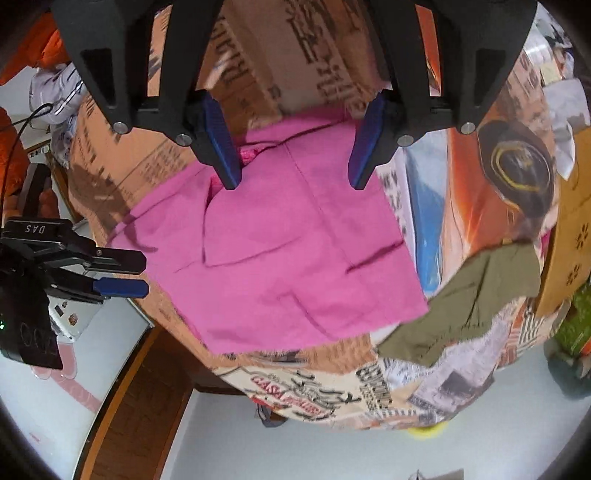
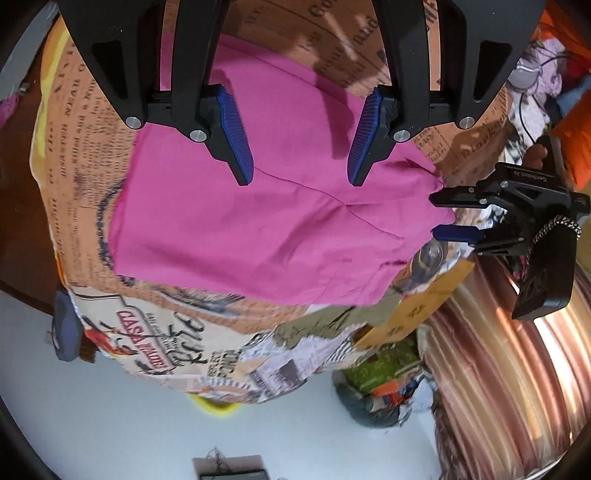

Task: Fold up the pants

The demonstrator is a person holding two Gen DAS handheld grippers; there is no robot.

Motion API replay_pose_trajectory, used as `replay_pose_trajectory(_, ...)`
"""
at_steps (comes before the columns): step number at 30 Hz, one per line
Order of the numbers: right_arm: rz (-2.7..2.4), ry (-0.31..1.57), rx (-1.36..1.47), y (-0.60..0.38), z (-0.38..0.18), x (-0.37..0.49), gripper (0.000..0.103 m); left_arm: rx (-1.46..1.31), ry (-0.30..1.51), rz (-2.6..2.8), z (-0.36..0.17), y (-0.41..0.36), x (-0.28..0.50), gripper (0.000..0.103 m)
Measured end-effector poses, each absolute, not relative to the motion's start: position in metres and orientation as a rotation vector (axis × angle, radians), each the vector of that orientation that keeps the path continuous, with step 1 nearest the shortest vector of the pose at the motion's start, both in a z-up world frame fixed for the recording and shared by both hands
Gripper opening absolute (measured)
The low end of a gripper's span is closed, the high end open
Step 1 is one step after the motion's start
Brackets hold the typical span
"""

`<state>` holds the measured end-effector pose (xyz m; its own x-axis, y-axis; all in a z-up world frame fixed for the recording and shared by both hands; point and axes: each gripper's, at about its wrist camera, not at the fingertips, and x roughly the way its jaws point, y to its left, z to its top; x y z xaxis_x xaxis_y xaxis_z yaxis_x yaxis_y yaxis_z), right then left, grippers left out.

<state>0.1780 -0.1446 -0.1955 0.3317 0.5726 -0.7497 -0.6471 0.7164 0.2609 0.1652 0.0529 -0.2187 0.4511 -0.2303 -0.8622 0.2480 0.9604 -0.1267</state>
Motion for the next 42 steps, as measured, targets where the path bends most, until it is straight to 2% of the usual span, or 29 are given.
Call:
replay_pose_trajectory(11,0.783,1.002,-0.073,-0.158,-0.218,0.168,0.048,-0.071,1.080,-0.241,-0.233,0.073,0.159,0.062)
replay_pose_trajectory(19,0.804,0.899,-0.053,-0.146,-0.186,0.161,0.046,-0.012,0.954,-0.195,-0.185,0.056,0.157,0.061)
replay_pose_trajectory(24,0.829,0.991,-0.093,-0.128,-0.216,0.157,0.047,-0.057,0.891,-0.134,-0.171,0.054,0.157,0.061)
replay_pose_trajectory(26,0.830,0.958,-0.101,-0.129,-0.218,0.152,0.046,-0.079,0.879,-0.138,-0.168,0.057,0.156,0.061)
replay_pose_trajectory(32,0.808,0.969,-0.082,-0.142,-0.218,0.157,0.044,-0.061,0.946,-0.171,-0.191,0.045,0.159,0.061)
replay_pose_trajectory(36,0.774,0.984,-0.050,-0.158,-0.220,0.159,0.044,-0.034,1.027,-0.148,-0.229,0.044,0.160,0.059)
replay_pose_trajectory(42,0.723,1.015,0.011,-0.191,-0.227,0.163,0.043,-0.053,0.997,-0.150,-0.233,0.049,0.150,0.059)
